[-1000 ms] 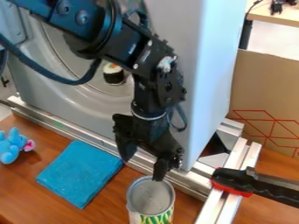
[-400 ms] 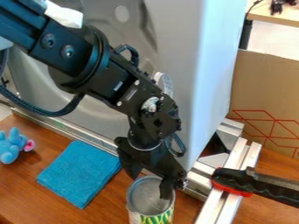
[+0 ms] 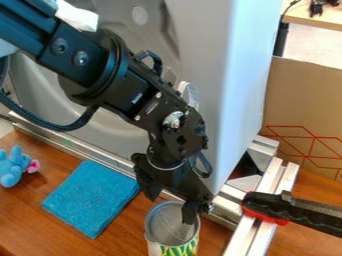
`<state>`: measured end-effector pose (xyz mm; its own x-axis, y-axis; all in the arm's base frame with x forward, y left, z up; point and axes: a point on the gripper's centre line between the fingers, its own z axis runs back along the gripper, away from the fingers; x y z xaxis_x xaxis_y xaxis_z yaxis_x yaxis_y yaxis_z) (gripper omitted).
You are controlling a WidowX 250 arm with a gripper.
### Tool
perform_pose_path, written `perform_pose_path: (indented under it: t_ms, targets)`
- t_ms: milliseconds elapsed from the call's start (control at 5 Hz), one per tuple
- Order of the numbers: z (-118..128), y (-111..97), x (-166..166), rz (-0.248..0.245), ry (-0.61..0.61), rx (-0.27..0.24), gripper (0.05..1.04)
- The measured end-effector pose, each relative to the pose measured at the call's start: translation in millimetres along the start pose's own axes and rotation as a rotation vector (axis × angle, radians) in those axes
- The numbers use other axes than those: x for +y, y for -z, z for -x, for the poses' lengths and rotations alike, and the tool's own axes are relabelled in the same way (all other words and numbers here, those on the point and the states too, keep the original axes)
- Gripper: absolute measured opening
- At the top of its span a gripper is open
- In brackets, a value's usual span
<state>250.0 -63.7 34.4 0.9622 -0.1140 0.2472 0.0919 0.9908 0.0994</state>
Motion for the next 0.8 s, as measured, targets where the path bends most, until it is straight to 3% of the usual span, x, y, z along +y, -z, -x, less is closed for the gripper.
perform_pose_path:
  t_ms: [200, 800]
  targets:
    - [4.8, 4.6, 4.6, -0.032, 0.012, 0.024, 1.0]
    - [37.0, 7.0, 10.7, -0.034, 0.013, 0.054, 1.0]
